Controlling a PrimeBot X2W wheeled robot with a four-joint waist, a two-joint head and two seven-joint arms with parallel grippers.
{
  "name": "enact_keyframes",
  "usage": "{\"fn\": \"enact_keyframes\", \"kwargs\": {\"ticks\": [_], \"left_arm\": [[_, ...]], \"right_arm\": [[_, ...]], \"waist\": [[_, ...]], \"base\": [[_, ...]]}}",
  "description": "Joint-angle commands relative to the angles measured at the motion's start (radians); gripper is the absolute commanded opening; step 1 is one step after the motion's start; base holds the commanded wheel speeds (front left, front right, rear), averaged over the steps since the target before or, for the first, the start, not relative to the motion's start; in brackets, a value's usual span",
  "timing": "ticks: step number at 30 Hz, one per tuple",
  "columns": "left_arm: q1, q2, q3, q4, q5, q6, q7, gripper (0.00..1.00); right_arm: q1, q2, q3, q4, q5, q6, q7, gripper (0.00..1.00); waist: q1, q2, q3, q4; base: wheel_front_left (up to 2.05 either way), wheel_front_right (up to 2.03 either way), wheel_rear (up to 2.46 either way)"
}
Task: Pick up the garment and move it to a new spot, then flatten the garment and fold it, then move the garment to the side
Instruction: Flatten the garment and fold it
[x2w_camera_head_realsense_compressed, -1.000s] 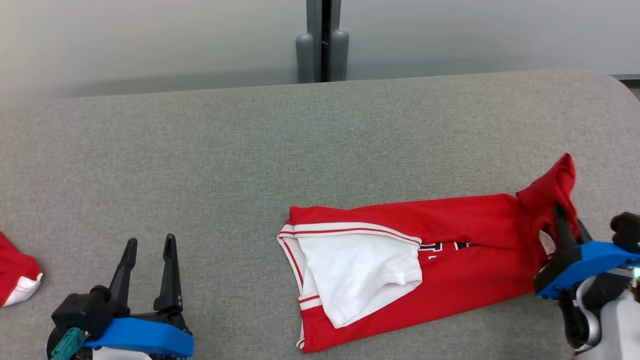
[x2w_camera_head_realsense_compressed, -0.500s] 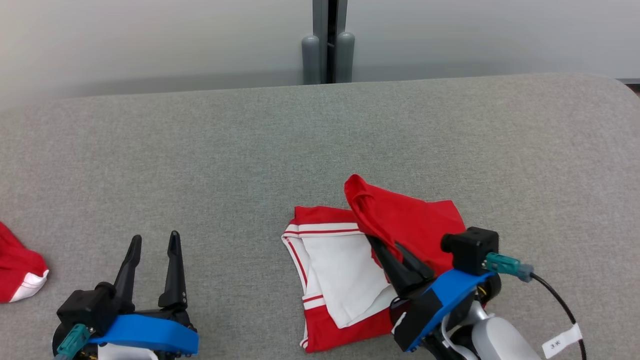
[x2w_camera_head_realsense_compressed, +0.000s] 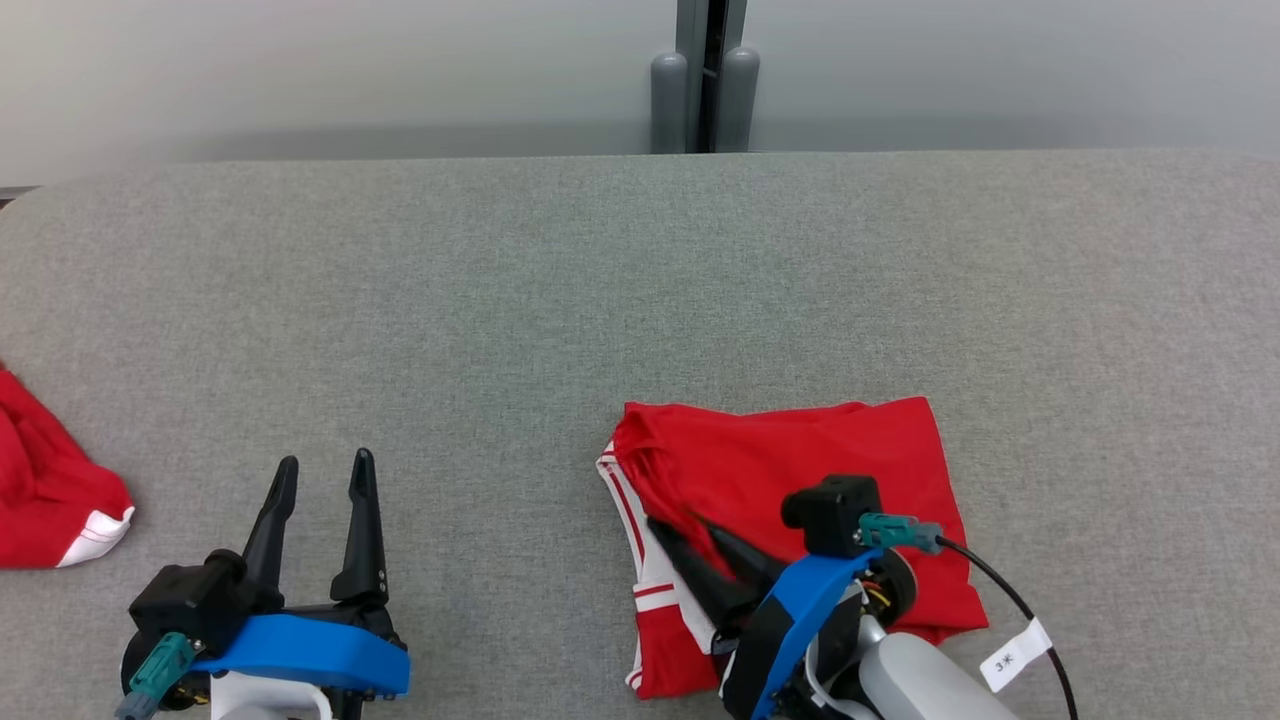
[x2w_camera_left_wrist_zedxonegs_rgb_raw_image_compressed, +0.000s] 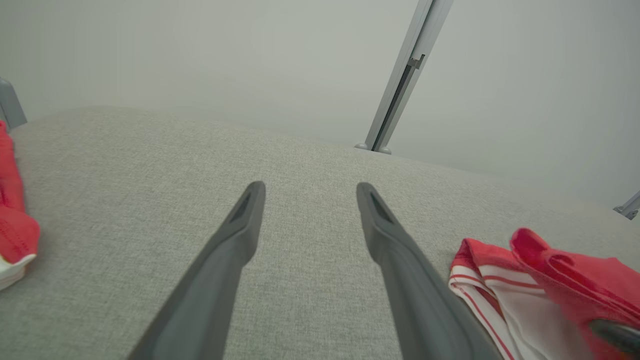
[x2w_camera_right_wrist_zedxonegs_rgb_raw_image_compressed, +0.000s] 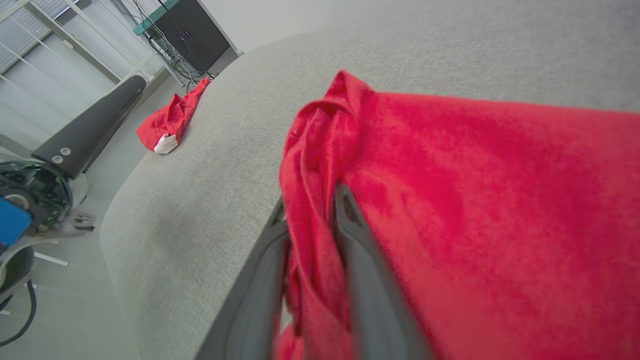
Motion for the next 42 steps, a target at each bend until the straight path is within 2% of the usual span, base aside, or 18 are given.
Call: {"fn": "enact_keyframes", "kwargs": {"ticks": [1,5,10,15,19,24,28,32,42], "left_arm": [[-0.007,-0.004,0.001,0.004,0.004,-0.005,-0.005,1.00],[-0.012,-0.007,0.001,0.010,0.010,-0.011,-0.005,1.00],[-0.029,-0.012,-0.013,0.019,0.024,-0.024,-0.005,1.00],[-0.055,-0.031,-0.042,0.033,0.042,-0.032,-0.005,1.00],[-0.074,-0.049,-0.054,0.050,0.049,-0.022,-0.005,1.00],[-0.096,-0.072,-0.044,0.087,0.039,-0.013,-0.004,1.00],[-0.089,-0.082,-0.021,0.109,0.045,-0.010,-0.004,1.00],[-0.054,-0.089,0.015,0.122,0.060,-0.014,-0.004,1.00],[0.043,-0.107,0.097,0.132,0.114,-0.026,-0.005,1.00]], "right_arm": [[-0.019,-0.002,0.011,0.001,0.013,0.000,-0.011,1.00],[-0.040,-0.003,0.045,-0.006,0.055,0.000,-0.047,1.00],[-0.060,-0.003,-0.018,0.000,0.000,0.000,-0.122,1.00],[-0.051,-0.002,-0.176,0.001,-0.185,0.000,-0.188,1.00],[-0.002,-0.002,-0.314,-0.031,-0.309,0.000,-0.208,1.00],[0.062,-0.002,-0.467,-0.067,-0.398,0.000,-0.223,1.00],[0.108,-0.001,-0.551,-0.073,-0.456,0.000,-0.241,1.00],[0.149,-0.001,-0.579,-0.066,-0.468,0.000,-0.260,1.00],[0.190,-0.001,-0.562,-0.036,-0.459,0.000,-0.292,1.00]], "waist": [[0.0000,-0.0001,0.000,-0.001],[0.0000,-0.0001,-0.002,-0.014],[0.0000,-0.0001,-0.008,-0.030],[0.0000,-0.0001,-0.020,-0.042],[0.0000,-0.0001,-0.036,-0.049],[0.0000,-0.0001,-0.058,-0.053],[0.0000,-0.0001,-0.073,-0.060],[0.0000,-0.0001,-0.089,-0.064],[0.0000,-0.0001,-0.107,-0.068]], "base": [[0.00,0.00,0.00],[0.00,0.00,0.00],[0.00,0.00,0.00],[0.00,0.00,0.00],[0.00,0.00,0.00],[0.00,0.00,0.00],[0.00,0.00,0.00],[0.00,0.00,0.00],[0.00,0.00,0.00]]}}
